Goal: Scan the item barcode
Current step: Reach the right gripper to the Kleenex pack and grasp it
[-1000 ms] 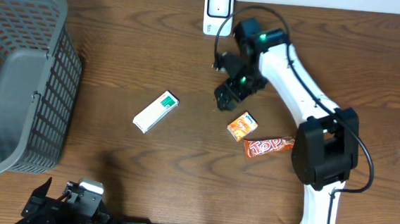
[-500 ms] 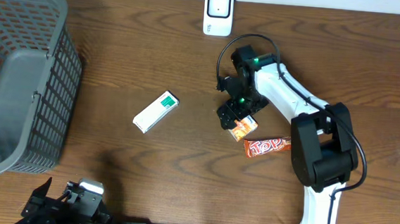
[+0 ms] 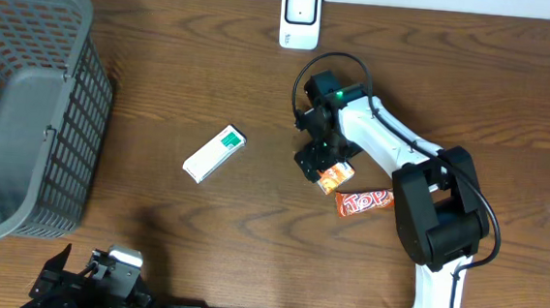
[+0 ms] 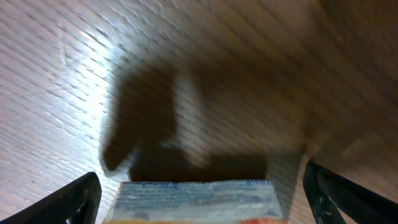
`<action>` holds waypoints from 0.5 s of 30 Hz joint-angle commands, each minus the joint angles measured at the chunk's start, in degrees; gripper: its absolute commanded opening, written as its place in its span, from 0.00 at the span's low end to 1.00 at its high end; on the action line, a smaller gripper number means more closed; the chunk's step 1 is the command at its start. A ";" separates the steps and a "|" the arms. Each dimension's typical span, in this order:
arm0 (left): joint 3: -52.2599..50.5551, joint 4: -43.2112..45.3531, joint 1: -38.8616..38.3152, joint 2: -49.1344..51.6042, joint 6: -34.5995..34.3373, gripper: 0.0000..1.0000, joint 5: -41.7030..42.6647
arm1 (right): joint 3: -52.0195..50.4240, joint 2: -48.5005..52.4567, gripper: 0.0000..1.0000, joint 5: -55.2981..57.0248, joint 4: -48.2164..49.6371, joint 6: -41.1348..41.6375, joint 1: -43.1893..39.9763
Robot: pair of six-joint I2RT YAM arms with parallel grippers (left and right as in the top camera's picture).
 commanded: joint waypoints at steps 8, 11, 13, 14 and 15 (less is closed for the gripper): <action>0.17 -0.02 -0.24 -0.07 0.11 0.98 -0.28 | -4.24 2.01 0.99 -0.02 -2.47 3.41 0.44; 0.17 -0.02 -0.24 -0.07 0.11 0.98 -0.28 | -5.20 2.01 0.94 -0.04 -1.77 3.45 0.44; 0.17 -0.02 -0.24 -0.07 0.11 0.98 -0.28 | -5.70 2.01 0.89 -0.02 -1.44 3.54 0.44; 0.17 -0.02 -0.24 -0.07 0.11 0.98 -0.28 | -5.88 2.01 0.87 -0.02 -0.98 3.54 0.44; 0.17 -0.02 -0.24 -0.07 0.11 0.98 -0.28 | -5.97 2.01 0.84 -0.04 -0.76 3.54 0.44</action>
